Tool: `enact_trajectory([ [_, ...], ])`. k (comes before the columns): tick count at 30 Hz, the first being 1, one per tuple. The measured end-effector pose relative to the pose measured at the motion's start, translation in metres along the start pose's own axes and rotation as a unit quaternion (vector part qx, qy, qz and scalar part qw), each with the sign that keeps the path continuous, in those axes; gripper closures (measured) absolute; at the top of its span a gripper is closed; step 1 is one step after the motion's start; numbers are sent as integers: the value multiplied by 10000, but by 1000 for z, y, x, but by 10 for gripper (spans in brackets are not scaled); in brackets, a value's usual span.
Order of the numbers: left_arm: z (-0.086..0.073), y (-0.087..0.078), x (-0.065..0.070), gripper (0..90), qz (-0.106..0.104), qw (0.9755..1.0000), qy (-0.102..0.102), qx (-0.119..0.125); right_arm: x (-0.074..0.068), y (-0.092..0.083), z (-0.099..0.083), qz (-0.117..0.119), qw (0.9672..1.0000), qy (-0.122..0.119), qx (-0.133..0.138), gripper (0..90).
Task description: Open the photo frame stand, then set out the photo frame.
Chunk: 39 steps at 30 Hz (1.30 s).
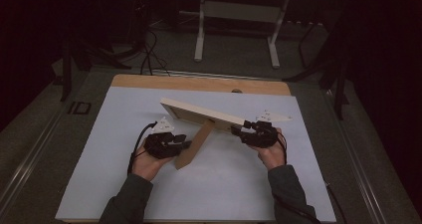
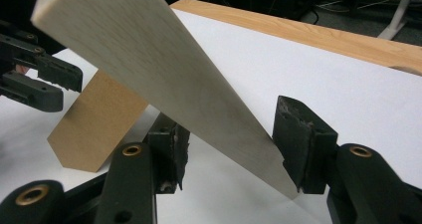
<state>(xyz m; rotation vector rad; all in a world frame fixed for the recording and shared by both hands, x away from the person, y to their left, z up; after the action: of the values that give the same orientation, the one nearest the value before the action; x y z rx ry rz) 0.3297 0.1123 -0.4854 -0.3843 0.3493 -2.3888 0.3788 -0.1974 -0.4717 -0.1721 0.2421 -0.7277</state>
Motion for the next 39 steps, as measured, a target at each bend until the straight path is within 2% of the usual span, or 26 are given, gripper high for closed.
enact_trajectory([
  [7,2,-5,-5,647,77,9999,-90,109,2,-9,-2,-4,10000,10,19,478],
  [14,5,-10,-12,650,195,9994,-182,235,5,-18,-4,26,10000,-3,28,520],
  [22,16,-16,-16,693,210,9992,-118,307,12,-27,-10,120,9999,64,-31,631],
  [25,19,-17,-16,693,260,9991,-109,315,12,-28,-12,120,9999,-8,-105,695],
  [26,20,-17,-17,693,267,9990,-121,327,12,-29,-14,61,9997,-111,-211,729],
  [29,21,-17,-18,693,308,9988,-131,352,13,-29,-15,3,9995,-185,-261,766],
  [33,23,-16,-18,702,336,9987,-132,371,17,-29,-15,-184,9994,-167,-261,893],
  [39,28,-14,-17,763,374,9984,-117,401,20,-27,-12,-371,9987,-196,-280,900],
])
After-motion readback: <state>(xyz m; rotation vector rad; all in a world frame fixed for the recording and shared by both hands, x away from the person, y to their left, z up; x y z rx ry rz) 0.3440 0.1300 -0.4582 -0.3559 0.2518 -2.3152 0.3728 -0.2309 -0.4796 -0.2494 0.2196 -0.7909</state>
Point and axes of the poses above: each handheld gripper's, and its own axes: y roughly forward along the jaws, z roughly out of its top, x roughly to its right, the point moved 2 cm from there along y, roughly forward along the jaws, and after that the axes turned 13 degrees about x, right-handed, at the moved point
